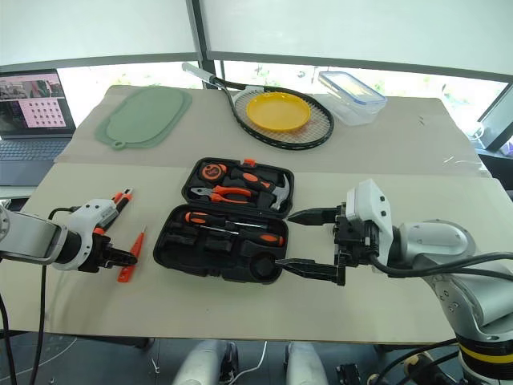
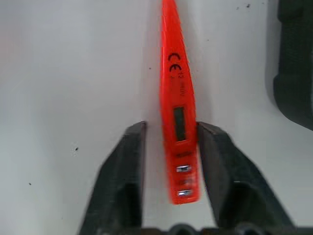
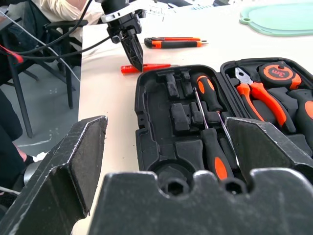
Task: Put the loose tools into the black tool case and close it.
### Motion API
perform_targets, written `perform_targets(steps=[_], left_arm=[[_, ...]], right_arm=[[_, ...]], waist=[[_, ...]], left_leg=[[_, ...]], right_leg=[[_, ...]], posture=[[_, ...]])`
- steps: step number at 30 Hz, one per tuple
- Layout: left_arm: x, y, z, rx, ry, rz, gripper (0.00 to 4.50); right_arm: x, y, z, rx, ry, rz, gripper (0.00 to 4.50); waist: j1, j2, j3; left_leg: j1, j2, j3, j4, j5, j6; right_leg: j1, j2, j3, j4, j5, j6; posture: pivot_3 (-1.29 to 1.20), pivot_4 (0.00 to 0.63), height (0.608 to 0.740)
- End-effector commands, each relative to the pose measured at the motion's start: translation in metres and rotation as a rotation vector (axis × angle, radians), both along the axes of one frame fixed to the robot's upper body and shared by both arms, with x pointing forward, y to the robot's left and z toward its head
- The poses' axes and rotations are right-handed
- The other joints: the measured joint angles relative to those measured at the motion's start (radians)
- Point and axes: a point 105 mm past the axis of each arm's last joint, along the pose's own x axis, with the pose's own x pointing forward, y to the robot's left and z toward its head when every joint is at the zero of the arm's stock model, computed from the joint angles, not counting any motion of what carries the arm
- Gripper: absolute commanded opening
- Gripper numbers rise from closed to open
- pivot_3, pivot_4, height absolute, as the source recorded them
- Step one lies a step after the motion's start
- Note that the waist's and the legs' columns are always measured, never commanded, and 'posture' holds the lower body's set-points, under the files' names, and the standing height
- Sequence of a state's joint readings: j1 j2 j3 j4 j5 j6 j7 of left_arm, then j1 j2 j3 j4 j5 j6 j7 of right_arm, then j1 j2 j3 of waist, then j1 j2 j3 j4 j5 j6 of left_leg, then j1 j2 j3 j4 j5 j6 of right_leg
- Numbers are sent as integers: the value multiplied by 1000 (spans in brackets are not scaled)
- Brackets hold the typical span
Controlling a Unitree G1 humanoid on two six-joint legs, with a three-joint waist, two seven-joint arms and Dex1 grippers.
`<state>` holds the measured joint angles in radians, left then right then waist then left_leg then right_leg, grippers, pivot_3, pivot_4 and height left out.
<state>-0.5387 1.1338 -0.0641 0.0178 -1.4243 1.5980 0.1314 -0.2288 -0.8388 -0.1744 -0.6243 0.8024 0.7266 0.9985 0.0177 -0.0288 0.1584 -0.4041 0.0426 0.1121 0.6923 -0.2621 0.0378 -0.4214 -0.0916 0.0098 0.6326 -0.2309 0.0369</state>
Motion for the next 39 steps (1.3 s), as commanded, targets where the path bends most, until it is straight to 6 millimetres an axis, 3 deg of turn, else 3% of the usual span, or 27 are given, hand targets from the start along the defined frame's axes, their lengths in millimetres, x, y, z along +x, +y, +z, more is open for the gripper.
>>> perform_targets(steps=[1,11,16,22,24,29,33,39], left_arm=[[-9,-6,-19,-24,88,-19,448],[-11,16,-15,41,73,26,399],[17,20,22,92,-207,-174,399],[13,3,79,76,-383,-815,399],[13,-10,90,84,-410,-1003,399],[25,-50,93,74,-412,-1299,399],[39,-80,86,64,-377,-1424,399],[55,-94,62,119,-293,-1533,399]], right_arm=[[-8,1,10,1,-43,18,4500],[-5,1,10,-7,-30,16,4500],[-4,-5,7,-27,-6,-6,4500],[-4,-11,4,-45,15,-25,4500],[-3,-13,4,-43,17,-30,4500],[0,-13,3,-39,20,-45,4500],[-3,-11,1,-39,23,-48,4500],[-6,-12,0,-38,27,-69,4500]], waist=[[1,1,0],[-6,3,-2],[-9,2,-1],[-3,-2,1],[5,-2,1],[21,-2,1],[22,-2,1],[10,-2,1]], left_leg=[[0,0,0,0,0,0],[1,-2,0,0,0,0],[0,-1,1,-1,1,-1],[-6,1,7,-1,1,-2],[-8,0,7,0,1,-2],[-12,0,6,4,0,1],[-15,0,4,7,0,3],[-17,-1,2,12,-1,5]], right_leg=[[0,0,0,0,0,0],[0,1,0,0,0,0],[-2,2,0,0,-1,-1],[-6,1,-4,-3,-1,-4],[-6,1,-6,-3,-1,-3],[-4,2,-7,-3,-1,-2],[-4,3,-8,-3,0,1],[-5,3,-7,-3,0,3]], posture=[[0,150,738],[0,150,738],[0,150,738],[0,150,738],[0,150,738],[0,150,738],[0,150,738],[0,150,738]])
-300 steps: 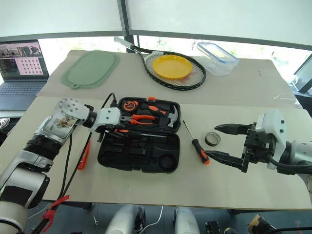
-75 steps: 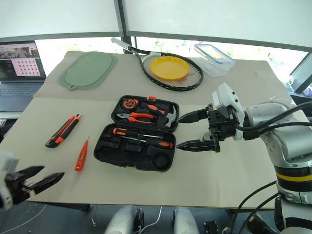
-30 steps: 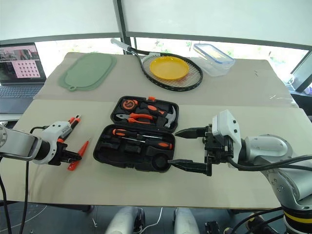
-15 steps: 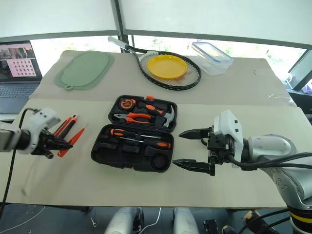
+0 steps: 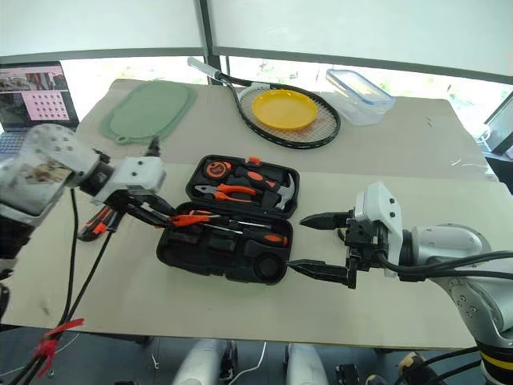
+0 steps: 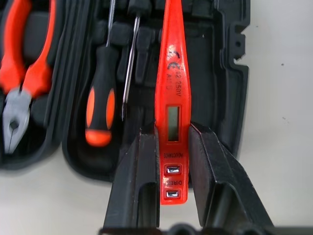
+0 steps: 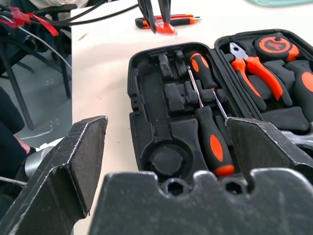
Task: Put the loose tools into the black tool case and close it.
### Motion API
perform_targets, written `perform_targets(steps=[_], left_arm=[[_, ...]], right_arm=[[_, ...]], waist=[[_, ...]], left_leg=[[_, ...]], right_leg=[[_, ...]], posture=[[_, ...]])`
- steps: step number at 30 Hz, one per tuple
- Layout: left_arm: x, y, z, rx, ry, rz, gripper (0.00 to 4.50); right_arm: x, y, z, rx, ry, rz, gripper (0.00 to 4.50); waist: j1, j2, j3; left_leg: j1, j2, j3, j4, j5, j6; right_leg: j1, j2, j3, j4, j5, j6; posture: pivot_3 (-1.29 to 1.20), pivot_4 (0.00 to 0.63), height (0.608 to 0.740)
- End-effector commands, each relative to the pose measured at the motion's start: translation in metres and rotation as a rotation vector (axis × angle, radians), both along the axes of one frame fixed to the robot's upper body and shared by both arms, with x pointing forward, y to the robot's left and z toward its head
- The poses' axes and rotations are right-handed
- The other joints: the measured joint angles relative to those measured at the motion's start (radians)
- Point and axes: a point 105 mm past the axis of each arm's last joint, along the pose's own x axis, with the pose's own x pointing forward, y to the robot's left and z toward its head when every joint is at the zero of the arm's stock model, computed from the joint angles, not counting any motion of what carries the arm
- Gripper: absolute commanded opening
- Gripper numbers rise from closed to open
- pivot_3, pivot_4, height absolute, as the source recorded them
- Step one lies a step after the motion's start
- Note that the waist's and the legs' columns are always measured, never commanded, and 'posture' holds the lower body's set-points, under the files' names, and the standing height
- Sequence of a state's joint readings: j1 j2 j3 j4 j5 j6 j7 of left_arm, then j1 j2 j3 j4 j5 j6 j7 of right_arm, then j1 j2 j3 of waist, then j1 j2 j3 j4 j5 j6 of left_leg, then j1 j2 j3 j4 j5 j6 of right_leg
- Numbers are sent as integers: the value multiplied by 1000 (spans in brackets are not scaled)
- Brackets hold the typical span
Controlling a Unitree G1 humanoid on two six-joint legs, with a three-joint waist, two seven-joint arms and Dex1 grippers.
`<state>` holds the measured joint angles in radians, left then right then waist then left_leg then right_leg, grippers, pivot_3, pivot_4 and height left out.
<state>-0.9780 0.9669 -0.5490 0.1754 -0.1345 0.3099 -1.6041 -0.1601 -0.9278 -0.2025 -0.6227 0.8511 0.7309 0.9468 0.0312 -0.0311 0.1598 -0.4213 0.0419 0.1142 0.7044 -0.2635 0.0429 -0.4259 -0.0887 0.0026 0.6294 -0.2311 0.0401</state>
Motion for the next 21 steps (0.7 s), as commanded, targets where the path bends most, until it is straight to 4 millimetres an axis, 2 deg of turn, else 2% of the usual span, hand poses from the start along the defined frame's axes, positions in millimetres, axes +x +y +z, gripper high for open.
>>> perform_targets(steps=[1,11,21], left_arm=[[7,2,-3,62,-12,-19,399],[16,-20,-20,89,15,-88,399],[23,-14,-36,176,22,-88,399]], right_arm=[[-7,1,7,10,-23,3,4500],[-11,-1,4,17,-22,-25,4500],[-13,0,2,26,-25,-41,4500]], waist=[[-5,0,0],[-5,0,0],[-13,0,0]], left_leg=[[0,0,-1,0,0,0],[-2,0,-5,3,-1,2],[-2,0,-7,7,-2,4]], right_leg=[[0,0,0,0,0,0],[0,-1,0,0,1,2],[1,-1,1,2,1,3]], posture=[[0,150,738],[0,150,738],[0,150,738]])
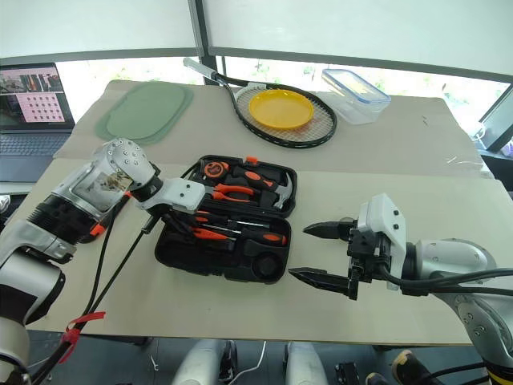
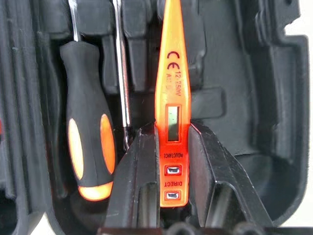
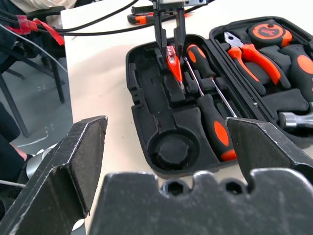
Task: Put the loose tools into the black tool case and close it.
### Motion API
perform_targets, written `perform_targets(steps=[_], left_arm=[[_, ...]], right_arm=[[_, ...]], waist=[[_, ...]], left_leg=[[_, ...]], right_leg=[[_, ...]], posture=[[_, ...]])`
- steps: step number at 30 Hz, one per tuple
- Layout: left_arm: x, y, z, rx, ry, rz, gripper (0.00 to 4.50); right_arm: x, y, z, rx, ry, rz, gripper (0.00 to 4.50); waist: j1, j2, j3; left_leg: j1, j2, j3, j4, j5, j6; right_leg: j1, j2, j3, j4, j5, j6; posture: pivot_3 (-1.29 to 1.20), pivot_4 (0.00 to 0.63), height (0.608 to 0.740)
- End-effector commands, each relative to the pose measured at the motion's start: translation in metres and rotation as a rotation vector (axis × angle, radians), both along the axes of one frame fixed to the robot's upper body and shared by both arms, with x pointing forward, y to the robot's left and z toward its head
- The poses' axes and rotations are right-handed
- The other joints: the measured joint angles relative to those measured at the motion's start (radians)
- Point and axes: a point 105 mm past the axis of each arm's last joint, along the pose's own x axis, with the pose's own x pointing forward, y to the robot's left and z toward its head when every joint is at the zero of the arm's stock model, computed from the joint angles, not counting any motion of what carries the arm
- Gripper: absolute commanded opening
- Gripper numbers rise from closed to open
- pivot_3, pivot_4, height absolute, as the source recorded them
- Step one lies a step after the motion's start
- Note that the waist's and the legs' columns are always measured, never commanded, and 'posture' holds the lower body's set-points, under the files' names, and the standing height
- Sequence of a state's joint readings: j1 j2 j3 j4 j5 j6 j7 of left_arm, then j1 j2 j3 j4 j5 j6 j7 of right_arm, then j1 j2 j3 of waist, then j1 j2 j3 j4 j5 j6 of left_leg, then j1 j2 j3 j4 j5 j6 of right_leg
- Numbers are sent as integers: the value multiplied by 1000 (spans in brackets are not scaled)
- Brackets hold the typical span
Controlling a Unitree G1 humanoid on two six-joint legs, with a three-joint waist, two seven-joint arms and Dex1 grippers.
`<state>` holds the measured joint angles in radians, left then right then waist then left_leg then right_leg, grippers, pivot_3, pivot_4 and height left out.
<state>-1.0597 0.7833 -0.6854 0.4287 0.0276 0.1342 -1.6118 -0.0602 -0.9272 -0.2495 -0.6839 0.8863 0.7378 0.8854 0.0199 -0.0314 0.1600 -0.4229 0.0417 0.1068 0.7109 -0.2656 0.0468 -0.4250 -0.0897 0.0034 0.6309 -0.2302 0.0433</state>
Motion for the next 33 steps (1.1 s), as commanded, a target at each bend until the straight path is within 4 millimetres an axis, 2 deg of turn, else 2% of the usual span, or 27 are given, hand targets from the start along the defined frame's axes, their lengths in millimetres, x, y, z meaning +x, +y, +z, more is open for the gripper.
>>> perform_targets(steps=[1,5,19,21,23,26,29,33], left_arm=[[1,7,-1,57,-5,4,399],[-1,12,-6,85,12,13,399],[-2,7,-15,98,31,12,399],[-3,9,-8,75,32,26,1404],[-6,8,3,28,39,45,1941],[-12,7,18,-39,56,63,1941],[-23,13,40,-103,72,86,1941],[-26,22,50,-138,61,102,1941]], right_arm=[[-4,3,9,15,-52,7,4500],[-4,4,7,13,-52,4,4500],[-1,6,10,29,-61,4,4500],[-1,7,10,31,-60,4,4500],[-2,8,9,33,-57,5,4500],[-2,7,8,33,-55,5,4500],[0,6,9,32,-51,3,4500],[2,6,10,32,-50,3,4500]], waist=[[-1,0,0],[-5,0,0],[-7,3,-2],[-7,2,-2],[-9,2,-2],[-15,2,-1],[-15,2,-1],[-10,1,-1]], left_leg=[[0,0,0,0,0,0],[0,0,-1,1,0,0],[3,0,-1,1,0,0],[3,0,-1,1,0,0],[2,1,-1,1,0,0],[1,1,0,1,0,0],[1,2,0,1,0,0],[1,2,0,1,0,1]], right_leg=[[0,0,0,0,0,0],[0,0,0,1,0,0],[2,0,2,1,0,0],[2,0,2,2,0,1],[1,1,2,2,0,0],[0,1,4,1,0,0],[-1,1,4,1,0,1],[-1,1,4,1,1,1]], posture=[[0,150,738],[0,150,738],[0,150,738],[0,150,738],[0,150,738],[0,150,738],[0,150,738],[0,150,738]])
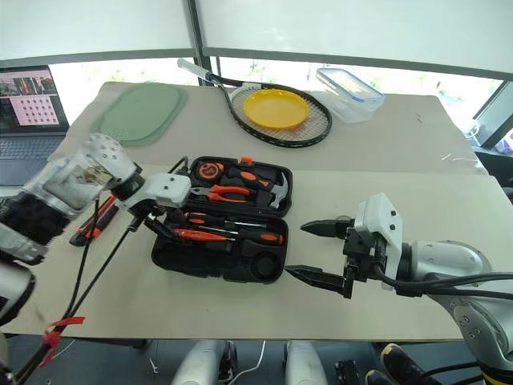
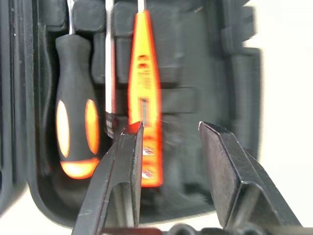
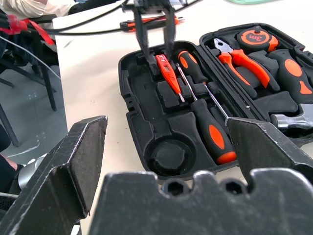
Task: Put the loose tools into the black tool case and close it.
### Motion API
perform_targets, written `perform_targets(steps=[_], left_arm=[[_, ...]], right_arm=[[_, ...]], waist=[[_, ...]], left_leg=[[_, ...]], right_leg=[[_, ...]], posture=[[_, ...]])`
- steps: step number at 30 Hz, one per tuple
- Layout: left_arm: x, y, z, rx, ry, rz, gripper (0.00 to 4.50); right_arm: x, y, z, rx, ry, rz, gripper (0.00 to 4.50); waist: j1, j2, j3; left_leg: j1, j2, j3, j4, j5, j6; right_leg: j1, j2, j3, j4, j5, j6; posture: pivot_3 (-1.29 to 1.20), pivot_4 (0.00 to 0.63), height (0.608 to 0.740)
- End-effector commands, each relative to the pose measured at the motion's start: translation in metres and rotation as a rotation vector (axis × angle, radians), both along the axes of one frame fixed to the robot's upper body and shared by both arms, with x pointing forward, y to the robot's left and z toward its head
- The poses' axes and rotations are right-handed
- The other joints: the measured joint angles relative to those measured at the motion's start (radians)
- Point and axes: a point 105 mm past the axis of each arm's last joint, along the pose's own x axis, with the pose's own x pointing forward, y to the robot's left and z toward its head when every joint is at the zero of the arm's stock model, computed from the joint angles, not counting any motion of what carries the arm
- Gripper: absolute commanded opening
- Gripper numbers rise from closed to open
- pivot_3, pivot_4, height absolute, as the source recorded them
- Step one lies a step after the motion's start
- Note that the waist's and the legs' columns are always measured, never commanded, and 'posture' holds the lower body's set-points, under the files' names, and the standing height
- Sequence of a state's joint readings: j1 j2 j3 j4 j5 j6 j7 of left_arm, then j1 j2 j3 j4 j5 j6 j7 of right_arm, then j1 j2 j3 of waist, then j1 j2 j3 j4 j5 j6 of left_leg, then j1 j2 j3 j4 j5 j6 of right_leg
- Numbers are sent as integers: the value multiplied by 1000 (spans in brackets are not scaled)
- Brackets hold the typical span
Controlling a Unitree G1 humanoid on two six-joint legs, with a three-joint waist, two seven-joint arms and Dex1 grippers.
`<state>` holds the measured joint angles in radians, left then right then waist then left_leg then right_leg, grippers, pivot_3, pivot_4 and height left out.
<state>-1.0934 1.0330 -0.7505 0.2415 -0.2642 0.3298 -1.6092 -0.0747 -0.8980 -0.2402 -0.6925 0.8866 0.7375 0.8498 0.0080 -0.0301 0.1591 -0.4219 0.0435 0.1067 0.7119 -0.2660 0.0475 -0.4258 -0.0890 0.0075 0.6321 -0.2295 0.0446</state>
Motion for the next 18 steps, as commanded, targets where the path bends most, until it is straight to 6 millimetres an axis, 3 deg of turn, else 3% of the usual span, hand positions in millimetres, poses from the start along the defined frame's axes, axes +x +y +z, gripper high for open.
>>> perform_targets(steps=[1,4,7,10,18], left_arm=[[-1,-3,16,-66,-28,-8,1941],[3,-2,12,-103,-51,2,1941],[13,-10,6,-193,-102,38,1243],[17,-15,-2,-271,-128,59,96],[11,-23,-22,-456,-130,93,37]], right_arm=[[0,2,8,5,-30,20,4500],[0,3,9,4,-30,22,4500],[0,3,10,2,-29,23,4500],[-1,2,11,-1,-26,22,4500],[-2,0,13,-15,-4,17,4500]], waist=[[6,0,0],[14,0,0],[15,0,0],[13,0,0],[5,0,0]], left_leg=[[0,0,0,0,0,0],[0,-2,0,1,-1,1],[0,-3,1,1,-1,2],[0,-3,1,2,-1,2],[0,-2,1,2,-1,2]], right_leg=[[0,0,0,0,0,0],[1,0,0,0,1,1],[1,-1,0,-1,1,2],[1,-1,0,0,1,2],[1,-1,0,-1,1,2]], posture=[[0,150,738],[0,150,738],[0,150,738],[0,150,738],[0,150,738]])
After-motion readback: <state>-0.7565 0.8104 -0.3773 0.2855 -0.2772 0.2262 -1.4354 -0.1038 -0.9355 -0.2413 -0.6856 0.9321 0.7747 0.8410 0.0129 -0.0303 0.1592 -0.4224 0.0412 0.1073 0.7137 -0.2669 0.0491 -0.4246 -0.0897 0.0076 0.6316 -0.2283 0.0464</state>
